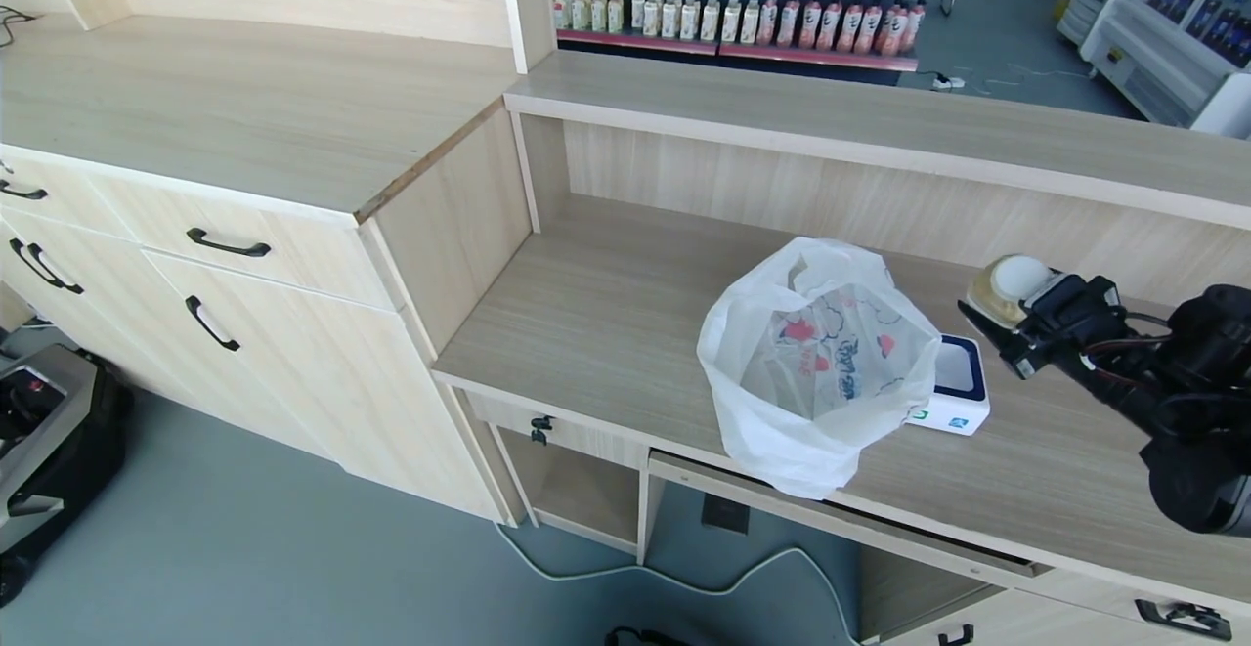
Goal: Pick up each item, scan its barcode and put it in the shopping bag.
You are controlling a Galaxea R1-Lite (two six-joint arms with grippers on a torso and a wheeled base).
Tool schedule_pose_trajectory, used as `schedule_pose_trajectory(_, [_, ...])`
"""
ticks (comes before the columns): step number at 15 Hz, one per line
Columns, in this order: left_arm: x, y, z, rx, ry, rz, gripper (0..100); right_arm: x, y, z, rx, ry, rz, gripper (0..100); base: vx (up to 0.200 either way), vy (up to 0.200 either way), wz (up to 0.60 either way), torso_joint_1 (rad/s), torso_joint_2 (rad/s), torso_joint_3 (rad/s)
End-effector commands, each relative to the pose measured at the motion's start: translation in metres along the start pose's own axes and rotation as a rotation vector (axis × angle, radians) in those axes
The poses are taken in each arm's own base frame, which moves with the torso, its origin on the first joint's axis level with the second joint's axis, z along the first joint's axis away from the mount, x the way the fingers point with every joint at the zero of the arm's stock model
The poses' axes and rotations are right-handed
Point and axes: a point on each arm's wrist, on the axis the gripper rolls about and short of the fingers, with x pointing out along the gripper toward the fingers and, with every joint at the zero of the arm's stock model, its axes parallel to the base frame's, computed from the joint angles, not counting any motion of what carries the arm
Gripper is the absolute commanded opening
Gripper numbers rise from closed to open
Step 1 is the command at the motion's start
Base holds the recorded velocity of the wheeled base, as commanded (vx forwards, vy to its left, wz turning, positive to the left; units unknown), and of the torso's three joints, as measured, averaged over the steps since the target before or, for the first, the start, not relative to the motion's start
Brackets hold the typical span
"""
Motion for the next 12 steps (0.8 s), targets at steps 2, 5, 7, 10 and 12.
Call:
schedule_pose_trajectory(2, [0.0,0.0,0.0,-0.001,-0.002,0.0,100,0.006,0.011,-0.013,0.007,0.01,0.036,0,0.0,0.0,0.0,0.0,0.0,0.0])
schedule_pose_trajectory(5, [0.0,0.0,0.0,0.0,-0.001,0.0,100,0.008,0.018,-0.016,0.01,0.007,0.057,0,0.0,0.0,0.0,0.0,0.0,0.0])
schedule_pose_trajectory(7, [0.0,0.0,0.0,0.0,-0.001,0.0,100,0.01,0.02,-0.018,0.003,0.007,0.062,0,0.0,0.0,0.0,0.0,0.0,0.0])
schedule_pose_trajectory(10, [0.0,0.0,0.0,0.0,-0.001,0.0,100,0.018,0.025,-0.018,0.006,-0.031,0.084,0,0.0,0.0,0.0,0.0,0.0,0.0])
schedule_pose_trajectory(12, [0.0,0.0,0.0,0.0,-0.001,0.0,100,0.024,0.027,-0.019,0.004,-0.064,0.102,0,0.0,0.0,0.0,0.0,0.0,0.0])
